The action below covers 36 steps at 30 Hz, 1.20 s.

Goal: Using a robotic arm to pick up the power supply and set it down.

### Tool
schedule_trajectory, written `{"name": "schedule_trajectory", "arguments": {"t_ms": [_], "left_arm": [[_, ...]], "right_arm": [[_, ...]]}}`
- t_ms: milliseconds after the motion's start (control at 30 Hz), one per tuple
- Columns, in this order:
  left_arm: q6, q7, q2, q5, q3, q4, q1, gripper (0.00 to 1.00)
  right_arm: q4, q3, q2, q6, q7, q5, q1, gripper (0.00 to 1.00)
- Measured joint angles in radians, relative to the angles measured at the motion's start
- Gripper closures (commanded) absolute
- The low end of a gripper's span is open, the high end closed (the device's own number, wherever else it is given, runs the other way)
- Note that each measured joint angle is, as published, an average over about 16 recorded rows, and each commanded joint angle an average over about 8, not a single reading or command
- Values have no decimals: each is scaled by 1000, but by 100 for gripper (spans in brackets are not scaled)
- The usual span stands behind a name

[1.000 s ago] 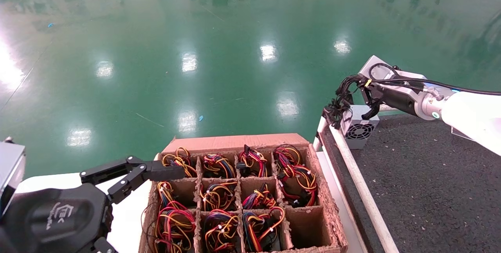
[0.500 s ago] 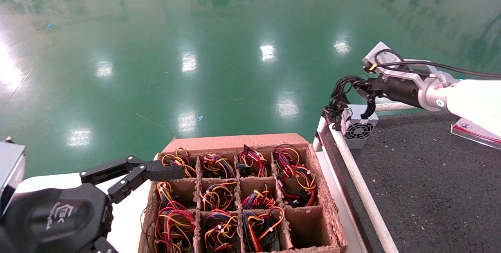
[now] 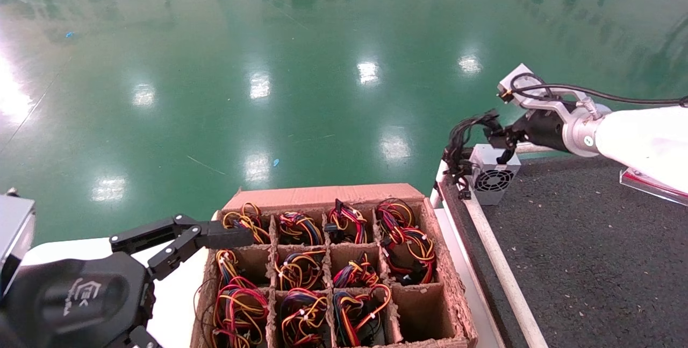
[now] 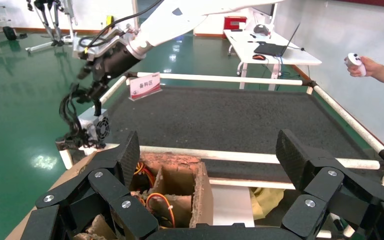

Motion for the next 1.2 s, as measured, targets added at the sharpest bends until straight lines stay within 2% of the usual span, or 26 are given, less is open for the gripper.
{"name": "schedule_trajectory", "arguments": {"t_ms": [200,267,300,500,567,867,1200], "left_arm": [[0,0,0,0,0,0,0,0],[0,0,0,0,0,0,0,0],[0,0,0,0,0,0,0,0],[0,0,0,0,0,0,0,0],[0,0,0,0,0,0,0,0],[0,0,0,0,0,0,0,0],[0,1,0,-1,1,1,0,0]], "right_arm": [[-8,12,-15,25,-33,17,-31,100],[-11,16,-18,26,-40,23,-39,95],[-12,18,-18,25,-42,26,-43,89],[-18,30,-20,19,-51,43,-54,14],[-19,32,-19,17,-52,47,-55,0],[-33,37,-19,9,-35,54,-46,0],[-102,14,-37,-15,68,20,18,0]]}}
